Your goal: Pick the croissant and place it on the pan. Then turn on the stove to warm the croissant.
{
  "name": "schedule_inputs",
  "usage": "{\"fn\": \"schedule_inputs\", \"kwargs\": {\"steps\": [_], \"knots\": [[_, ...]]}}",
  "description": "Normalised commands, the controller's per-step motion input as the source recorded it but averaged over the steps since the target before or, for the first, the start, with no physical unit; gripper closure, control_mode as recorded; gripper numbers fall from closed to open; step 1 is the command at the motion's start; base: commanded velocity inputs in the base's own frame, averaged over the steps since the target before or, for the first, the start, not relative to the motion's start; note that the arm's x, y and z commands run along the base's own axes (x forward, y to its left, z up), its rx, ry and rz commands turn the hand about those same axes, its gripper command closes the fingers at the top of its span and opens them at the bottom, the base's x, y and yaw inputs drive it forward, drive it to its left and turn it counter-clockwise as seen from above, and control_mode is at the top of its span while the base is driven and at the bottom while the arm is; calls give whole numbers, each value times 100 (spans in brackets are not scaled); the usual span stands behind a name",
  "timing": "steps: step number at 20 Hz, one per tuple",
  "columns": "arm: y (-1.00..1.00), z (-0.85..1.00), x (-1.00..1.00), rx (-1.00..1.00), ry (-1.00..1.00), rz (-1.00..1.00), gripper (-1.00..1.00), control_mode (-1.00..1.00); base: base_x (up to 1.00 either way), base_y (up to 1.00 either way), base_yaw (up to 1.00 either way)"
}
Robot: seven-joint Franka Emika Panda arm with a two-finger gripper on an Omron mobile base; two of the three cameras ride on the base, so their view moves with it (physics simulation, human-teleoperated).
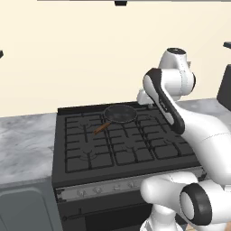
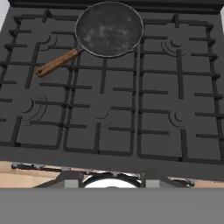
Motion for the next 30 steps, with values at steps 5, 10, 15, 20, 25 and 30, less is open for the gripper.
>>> {"fn": "schedule_inputs", "kwargs": {"steps": [5,10,15,20,25,30], "knots": [[-22,-5,0,0,-6,0,-100,-100,0,0,0],[-58,-26,0,0,-7,0,-100,-100,0,0,0],[-68,-25,0,0,-3,-1,-100,-100,0,0,0],[-68,-4,0,1,0,-1,-100,-100,0,0,0],[-66,0,0,1,0,-2,-100,-100,0,0,0],[-64,-3,1,0,0,-3,-100,-100,0,0,0]]}}
